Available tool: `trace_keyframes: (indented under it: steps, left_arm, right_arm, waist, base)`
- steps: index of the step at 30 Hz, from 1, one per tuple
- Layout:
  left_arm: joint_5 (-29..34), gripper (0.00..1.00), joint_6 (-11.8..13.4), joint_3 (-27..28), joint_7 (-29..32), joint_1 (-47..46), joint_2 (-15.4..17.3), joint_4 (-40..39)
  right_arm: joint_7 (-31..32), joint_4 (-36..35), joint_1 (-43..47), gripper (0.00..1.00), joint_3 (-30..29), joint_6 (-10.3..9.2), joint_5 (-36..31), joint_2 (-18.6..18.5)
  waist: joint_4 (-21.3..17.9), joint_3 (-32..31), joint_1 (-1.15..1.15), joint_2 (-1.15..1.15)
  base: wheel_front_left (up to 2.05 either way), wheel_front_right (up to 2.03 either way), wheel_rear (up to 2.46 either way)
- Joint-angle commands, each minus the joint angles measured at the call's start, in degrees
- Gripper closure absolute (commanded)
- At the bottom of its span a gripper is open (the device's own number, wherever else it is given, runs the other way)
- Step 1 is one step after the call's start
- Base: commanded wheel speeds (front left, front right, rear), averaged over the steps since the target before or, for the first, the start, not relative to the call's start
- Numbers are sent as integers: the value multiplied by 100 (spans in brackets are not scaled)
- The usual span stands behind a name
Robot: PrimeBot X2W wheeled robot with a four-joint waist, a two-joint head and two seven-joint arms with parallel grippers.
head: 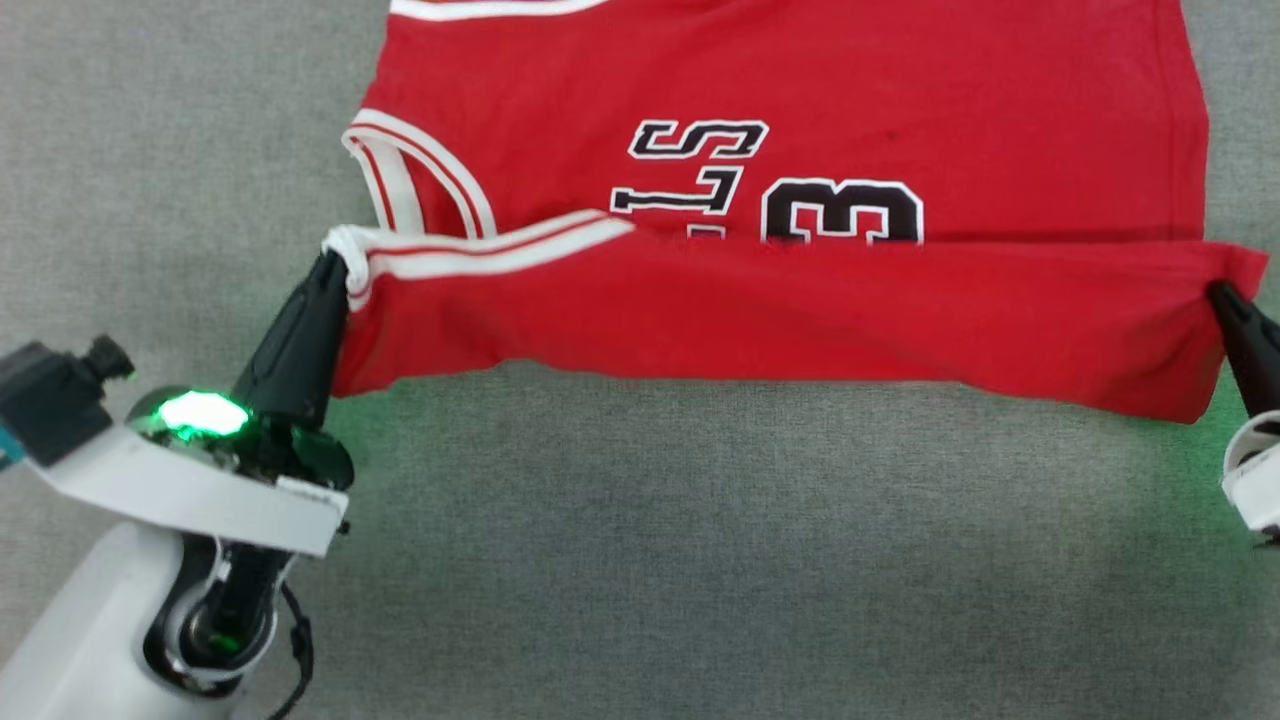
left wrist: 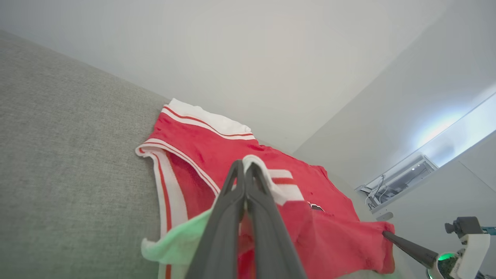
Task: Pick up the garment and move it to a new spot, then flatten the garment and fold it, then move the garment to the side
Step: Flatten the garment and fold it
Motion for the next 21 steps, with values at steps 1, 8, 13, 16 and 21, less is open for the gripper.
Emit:
trace_keyframes:
  steps: [1,8,13,16,21]
  left_arm:
    - [8,100,8,5,6,-75,-16,45]
    - [445,100,8,-172,5,-317,-32,707]
    - [693,100,8,-286,7,-417,-56,1103]
    - [806,100,8,-468,8,-496,8,1275]
    - [779,100,8,-809,13,-632,168,1485]
  right_arm:
    - [-54,46,-66,100,-31,-4,15,24]
    - [-399,618,-383,100,-16,-4,3,106]
    - [-587,974,-474,100,76,-4,-98,127]
    - [-660,1169,-462,100,147,-6,-116,105]
    - [-785,1340,-484,100,280,-6,-146,72]
  waist:
    - [-2,52,0,0]
    - [-48,233,0,0]
    - [-27,366,0,0]
    - [-19,411,0,0]
    - [-28,379,0,0]
  base:
    - [0,0,0]
    - [0,0,0]
    - [0,0,0]
    - [0,0,0]
    - [0,0,0]
